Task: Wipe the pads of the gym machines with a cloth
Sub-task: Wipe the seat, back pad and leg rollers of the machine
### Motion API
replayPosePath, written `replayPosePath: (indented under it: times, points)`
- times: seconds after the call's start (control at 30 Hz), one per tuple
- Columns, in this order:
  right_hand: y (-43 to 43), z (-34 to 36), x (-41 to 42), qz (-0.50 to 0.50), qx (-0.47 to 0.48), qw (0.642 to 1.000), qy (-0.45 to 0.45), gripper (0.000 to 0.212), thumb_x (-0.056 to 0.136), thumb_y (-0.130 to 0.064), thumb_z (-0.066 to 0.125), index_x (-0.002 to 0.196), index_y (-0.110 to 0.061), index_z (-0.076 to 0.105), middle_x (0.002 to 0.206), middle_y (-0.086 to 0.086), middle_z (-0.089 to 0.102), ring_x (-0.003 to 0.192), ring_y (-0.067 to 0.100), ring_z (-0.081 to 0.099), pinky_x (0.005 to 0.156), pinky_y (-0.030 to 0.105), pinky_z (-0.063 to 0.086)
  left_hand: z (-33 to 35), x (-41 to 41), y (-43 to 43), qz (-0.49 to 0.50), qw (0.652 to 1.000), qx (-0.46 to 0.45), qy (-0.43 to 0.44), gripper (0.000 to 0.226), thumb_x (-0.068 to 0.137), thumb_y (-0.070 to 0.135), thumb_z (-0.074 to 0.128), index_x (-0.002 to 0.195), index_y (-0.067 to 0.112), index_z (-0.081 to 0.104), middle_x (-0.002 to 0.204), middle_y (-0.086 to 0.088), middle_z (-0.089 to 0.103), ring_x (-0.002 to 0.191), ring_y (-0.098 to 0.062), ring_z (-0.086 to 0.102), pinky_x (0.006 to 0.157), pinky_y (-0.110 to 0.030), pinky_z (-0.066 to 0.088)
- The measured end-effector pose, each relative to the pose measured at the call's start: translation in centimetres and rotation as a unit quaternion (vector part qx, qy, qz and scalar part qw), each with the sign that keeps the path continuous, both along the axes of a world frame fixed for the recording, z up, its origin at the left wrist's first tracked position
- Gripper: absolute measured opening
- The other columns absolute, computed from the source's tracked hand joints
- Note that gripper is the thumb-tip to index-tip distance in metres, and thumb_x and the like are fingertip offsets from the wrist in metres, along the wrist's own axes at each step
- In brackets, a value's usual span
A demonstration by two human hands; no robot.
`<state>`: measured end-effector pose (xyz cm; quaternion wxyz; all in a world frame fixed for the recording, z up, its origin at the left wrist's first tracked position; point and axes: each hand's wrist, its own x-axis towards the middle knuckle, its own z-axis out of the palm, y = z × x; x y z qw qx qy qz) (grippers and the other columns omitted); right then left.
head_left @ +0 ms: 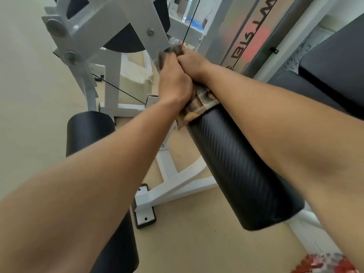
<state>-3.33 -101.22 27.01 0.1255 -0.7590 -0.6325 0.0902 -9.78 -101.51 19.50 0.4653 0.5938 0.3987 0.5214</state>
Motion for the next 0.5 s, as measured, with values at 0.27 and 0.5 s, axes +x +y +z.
replayPosePath:
  times: [0.27, 0.5]
  points:
    - [-12.8, -0.4, 0.0, 0.003, -0.034, 0.996, 0.082, 0.057, 0.092, -0.03, 0.042, 0.141, -0.001, 0.047, 0.149, 0.014, 0.046, 0.142, 0.023, 0.038, 0.121, 0.035, 0.022, -1.5, -1.3, -14.1, -0.072, 0.989, -0.1, -0.081, 0.08, 0.095, 0.054, 0.038, 0.16, 0.016, 0.011, 0.167, -0.006, 0.015, 0.155, -0.021, 0.014, 0.125, -0.046, 0.017]
    - [-23.6, -0.2, -1.6, 0.012, -0.037, 0.997, -0.061, 0.066, 0.105, -0.033, 0.039, 0.161, -0.016, 0.008, 0.17, 0.0, -0.003, 0.155, 0.009, -0.005, 0.124, 0.026, -0.003, -1.6, -2.8, -25.6, -0.111, 0.979, -0.146, -0.086, 0.067, 0.107, 0.046, 0.03, 0.161, 0.028, -0.006, 0.168, 0.013, 0.001, 0.152, 0.0, 0.005, 0.124, -0.025, 0.009]
